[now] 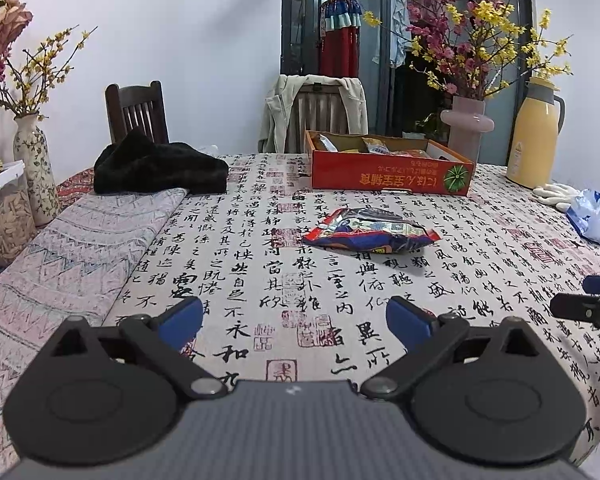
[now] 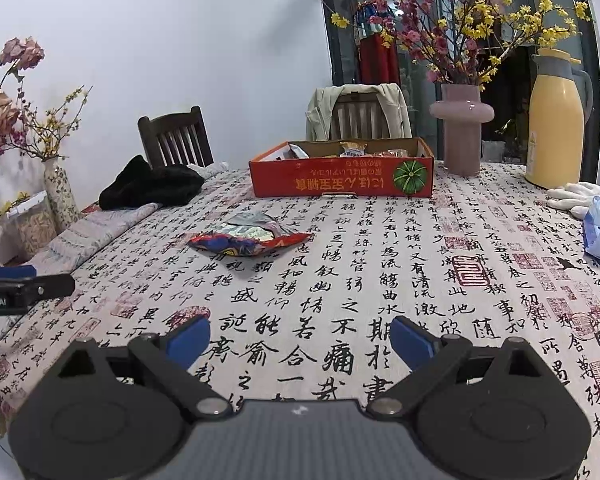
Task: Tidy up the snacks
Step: 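Withdraw both tools from the box toward the red-and-silver chip bag, then grasp the red-and-silver chip bag with the right tool, left tool alongside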
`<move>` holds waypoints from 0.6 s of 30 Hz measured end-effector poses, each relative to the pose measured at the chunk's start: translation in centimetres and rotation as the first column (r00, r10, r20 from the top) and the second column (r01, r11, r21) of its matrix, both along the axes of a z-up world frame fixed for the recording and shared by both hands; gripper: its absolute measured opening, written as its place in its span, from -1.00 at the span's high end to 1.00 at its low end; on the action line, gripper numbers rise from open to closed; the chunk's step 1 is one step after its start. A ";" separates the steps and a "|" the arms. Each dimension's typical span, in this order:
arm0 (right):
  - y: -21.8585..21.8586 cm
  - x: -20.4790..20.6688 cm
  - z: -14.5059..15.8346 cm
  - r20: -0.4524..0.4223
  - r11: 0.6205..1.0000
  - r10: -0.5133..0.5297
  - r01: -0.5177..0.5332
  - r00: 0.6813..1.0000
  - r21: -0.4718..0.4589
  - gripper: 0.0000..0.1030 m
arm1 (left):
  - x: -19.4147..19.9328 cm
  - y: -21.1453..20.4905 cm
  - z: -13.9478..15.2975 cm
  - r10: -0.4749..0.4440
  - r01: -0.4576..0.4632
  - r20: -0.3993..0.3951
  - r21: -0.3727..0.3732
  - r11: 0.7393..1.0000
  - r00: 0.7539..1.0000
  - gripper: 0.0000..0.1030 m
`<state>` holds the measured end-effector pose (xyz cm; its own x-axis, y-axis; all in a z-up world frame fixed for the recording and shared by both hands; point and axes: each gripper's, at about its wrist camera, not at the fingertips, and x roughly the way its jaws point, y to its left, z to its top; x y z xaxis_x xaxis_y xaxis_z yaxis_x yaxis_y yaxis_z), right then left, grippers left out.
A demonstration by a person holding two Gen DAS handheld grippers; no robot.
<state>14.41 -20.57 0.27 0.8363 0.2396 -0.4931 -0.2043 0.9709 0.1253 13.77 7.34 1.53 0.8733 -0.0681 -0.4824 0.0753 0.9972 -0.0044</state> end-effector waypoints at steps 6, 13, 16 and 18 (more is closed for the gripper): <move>0.3 1.6 0.3 -0.010 1.000 0.001 -0.001 1.000 0.020 -0.88 | 1.9 0.1 0.5 -0.025 0.025 0.002 -0.013 1.000 1.000 -0.96; 0.6 5.2 1.8 -0.045 0.998 0.014 -0.011 0.999 0.067 -0.88 | 5.3 0.1 2.6 -0.082 0.082 0.015 -0.024 0.996 0.997 -0.96; 0.7 7.5 2.8 -0.063 0.993 0.037 -0.030 0.997 0.111 -0.87 | 7.8 0.6 3.4 -0.108 0.109 0.017 -0.033 0.994 0.994 -0.97; 0.9 9.2 3.2 -0.075 0.990 0.050 -0.039 0.996 0.134 -0.87 | 9.9 0.8 3.4 -0.115 0.115 -0.013 -0.047 0.992 0.993 -0.96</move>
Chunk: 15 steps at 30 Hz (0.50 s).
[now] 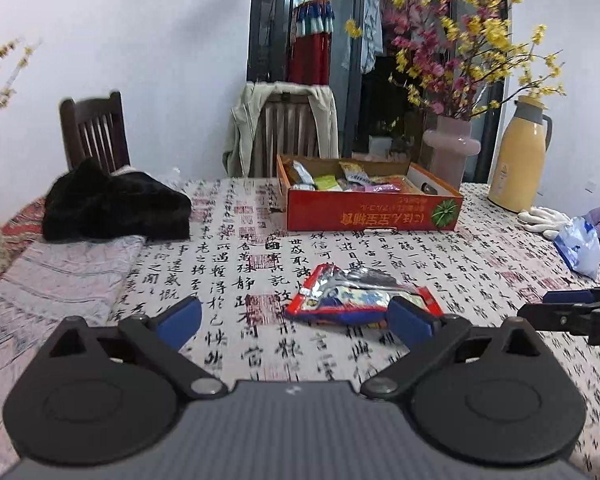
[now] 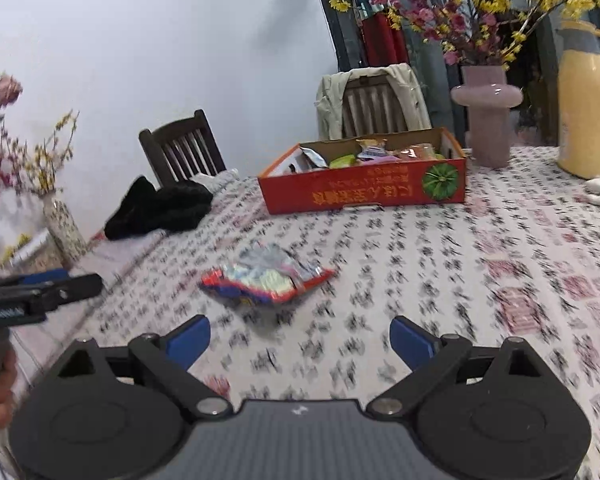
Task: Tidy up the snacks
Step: 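Grasp the red-and-silver chip bag with the right tool, left tool alongside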
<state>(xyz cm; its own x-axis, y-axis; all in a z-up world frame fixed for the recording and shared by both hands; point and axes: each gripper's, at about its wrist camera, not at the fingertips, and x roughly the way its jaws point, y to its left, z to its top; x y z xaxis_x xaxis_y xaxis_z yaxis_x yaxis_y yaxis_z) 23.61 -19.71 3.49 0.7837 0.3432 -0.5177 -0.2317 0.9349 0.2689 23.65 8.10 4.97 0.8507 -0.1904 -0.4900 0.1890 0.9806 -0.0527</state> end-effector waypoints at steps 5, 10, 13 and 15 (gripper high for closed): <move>1.2 3.8 -0.3 -0.020 1.000 0.012 -0.012 1.000 -0.002 -0.87 | 5.1 0.0 -1.2 -0.067 0.064 -0.078 -0.029 0.997 0.995 -0.90; 1.9 8.1 -1.8 -0.083 0.999 0.019 -0.017 0.996 0.029 -0.74 | 10.1 -0.9 -3.4 -0.118 0.107 -0.179 -0.068 0.992 0.977 -0.70; 2.1 10.6 -3.1 -0.152 0.996 0.023 -0.010 0.988 0.086 -0.52 | 12.3 -1.7 -4.2 -0.155 0.143 -0.199 -0.076 0.987 0.968 -0.63; 2.3 11.8 -4.0 -0.185 0.992 0.039 -0.016 0.982 0.127 -0.36 | 13.5 -2.0 -4.8 -0.173 0.156 -0.208 -0.096 0.983 0.963 -0.63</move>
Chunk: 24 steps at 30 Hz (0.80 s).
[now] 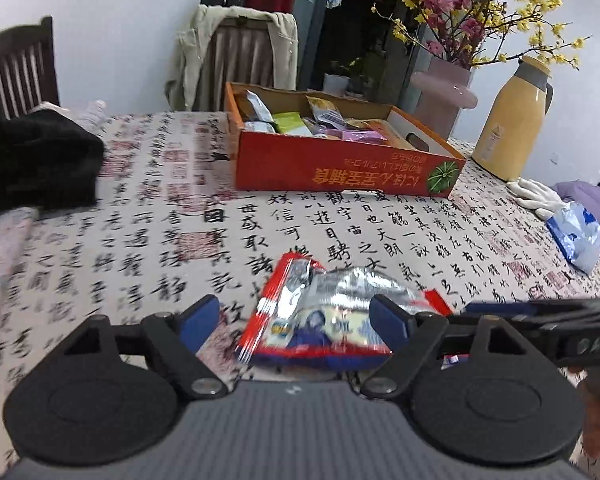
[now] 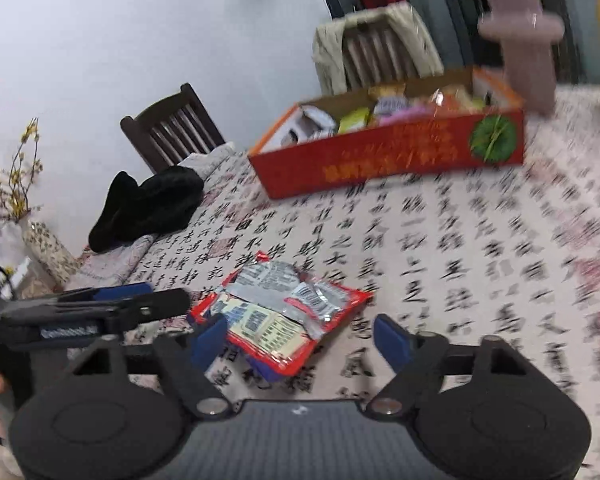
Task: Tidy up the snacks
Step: 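Grasp the red-and-silver chip bag with the right tool, left tool alongside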
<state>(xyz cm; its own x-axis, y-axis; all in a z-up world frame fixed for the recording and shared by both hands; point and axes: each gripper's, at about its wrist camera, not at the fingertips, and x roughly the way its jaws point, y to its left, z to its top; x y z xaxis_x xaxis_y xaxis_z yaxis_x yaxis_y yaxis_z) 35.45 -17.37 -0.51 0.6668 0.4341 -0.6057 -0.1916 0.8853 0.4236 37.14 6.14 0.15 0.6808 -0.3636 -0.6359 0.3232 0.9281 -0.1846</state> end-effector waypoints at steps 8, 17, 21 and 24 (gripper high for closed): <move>0.3 2.8 -2.2 -0.030 0.997 0.011 -0.009 0.999 0.073 0.41 | 2.1 0.3 -2.7 0.020 -0.027 -0.079 -0.078 0.997 0.997 -0.57; -2.3 2.9 -1.9 0.006 1.000 -0.006 0.006 1.000 0.018 0.73 | 1.0 0.2 -2.8 0.025 -0.042 -0.095 -0.181 0.983 0.995 0.01; -3.3 2.5 -1.7 0.018 1.000 -0.010 0.010 1.000 -0.004 0.75 | 0.2 -0.5 -2.6 0.028 -0.049 -0.104 -0.207 0.977 0.994 0.43; -4.0 1.6 -1.5 0.027 1.000 -0.003 0.004 1.000 -0.021 0.79 | -1.0 -1.1 -2.5 0.036 -0.059 -0.108 -0.215 0.975 0.993 0.63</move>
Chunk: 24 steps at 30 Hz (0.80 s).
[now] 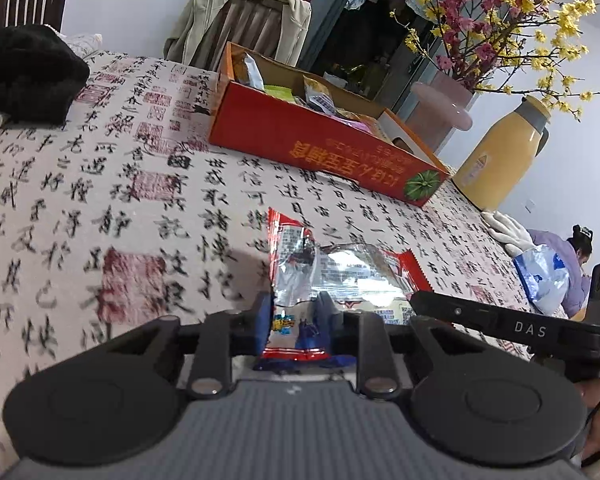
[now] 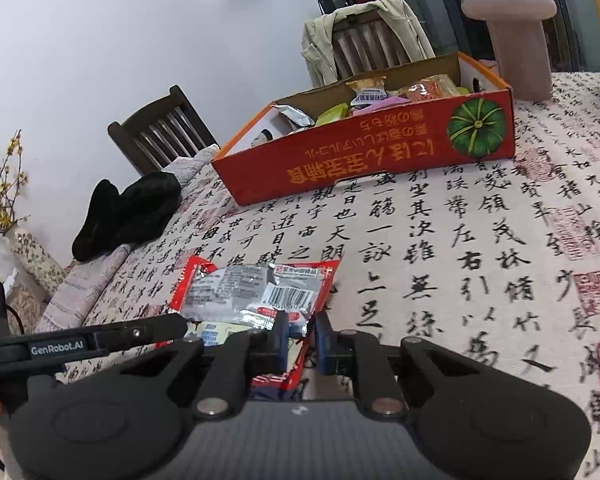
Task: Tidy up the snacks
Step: 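Grasp the red-and-silver chip bag with the right tool, left tool alongside, then carry the chip bag into the orange box and open the right tool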
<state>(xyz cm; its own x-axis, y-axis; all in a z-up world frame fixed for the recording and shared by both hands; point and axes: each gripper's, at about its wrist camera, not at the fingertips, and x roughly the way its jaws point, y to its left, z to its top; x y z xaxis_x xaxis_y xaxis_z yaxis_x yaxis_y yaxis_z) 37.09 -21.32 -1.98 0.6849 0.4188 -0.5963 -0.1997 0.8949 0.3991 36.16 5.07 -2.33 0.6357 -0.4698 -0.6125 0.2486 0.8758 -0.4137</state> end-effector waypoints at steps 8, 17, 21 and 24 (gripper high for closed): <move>-2.7 -3.9 1.1 0.025 0.999 -0.023 0.022 0.999 0.031 0.83 | -3.7 -1.1 0.9 0.004 -0.004 0.005 -0.011 1.000 1.000 0.95; -4.3 -6.9 2.3 0.060 0.999 -0.036 0.034 0.998 0.039 0.83 | -5.9 -3.0 2.9 -0.009 0.007 0.050 0.025 1.000 0.999 0.96; -4.9 -7.3 2.9 0.078 0.998 -0.042 0.039 0.996 0.040 0.83 | -6.1 -3.8 4.1 -0.019 0.017 0.074 0.033 0.999 0.997 0.97; -5.4 -7.3 4.0 0.096 0.998 -0.043 0.038 0.994 0.051 0.83 | -5.5 -4.3 5.3 -0.023 0.019 0.082 0.049 0.999 0.996 0.97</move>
